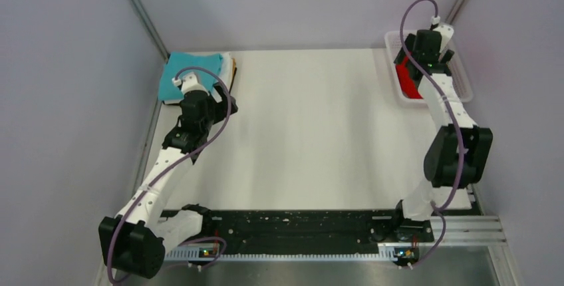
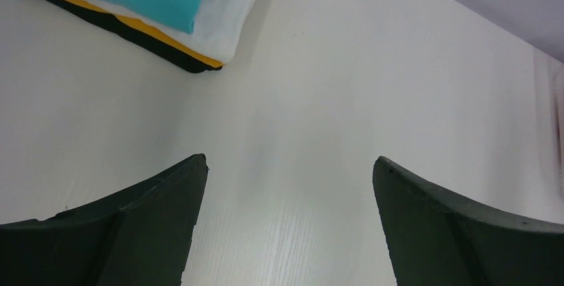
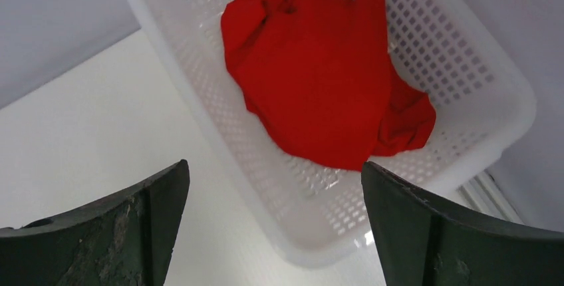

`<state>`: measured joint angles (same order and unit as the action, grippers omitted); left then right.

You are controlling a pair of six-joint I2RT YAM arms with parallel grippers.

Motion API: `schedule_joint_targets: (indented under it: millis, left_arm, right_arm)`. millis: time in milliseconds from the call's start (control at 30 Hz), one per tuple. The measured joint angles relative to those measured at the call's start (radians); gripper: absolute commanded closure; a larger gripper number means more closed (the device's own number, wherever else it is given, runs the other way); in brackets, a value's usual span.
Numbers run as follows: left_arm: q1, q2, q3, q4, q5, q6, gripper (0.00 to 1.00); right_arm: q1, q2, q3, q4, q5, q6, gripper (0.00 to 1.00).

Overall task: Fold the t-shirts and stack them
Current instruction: Grab crumpled tshirt from bin with the right arm

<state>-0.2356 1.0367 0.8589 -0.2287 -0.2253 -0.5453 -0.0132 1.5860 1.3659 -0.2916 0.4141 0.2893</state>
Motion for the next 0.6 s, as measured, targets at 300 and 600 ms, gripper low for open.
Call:
schedule_joint_targets:
  millis: [300, 600]
  left_arm:
    - [-0.002, 0.002, -0.033, -0.006, -0.004, -0.06, 0.01]
    - [-0.011, -0.012, -0.033, -0.035, -0.045, -0.085, 0.01]
  right_arm:
    - [-0.23, 0.563, 0.611, -0.137, -0.128, 0.002, 0.01]
    - [-0.245, 0.93, 0.876, -0.241, -0.146, 0.034, 0.11]
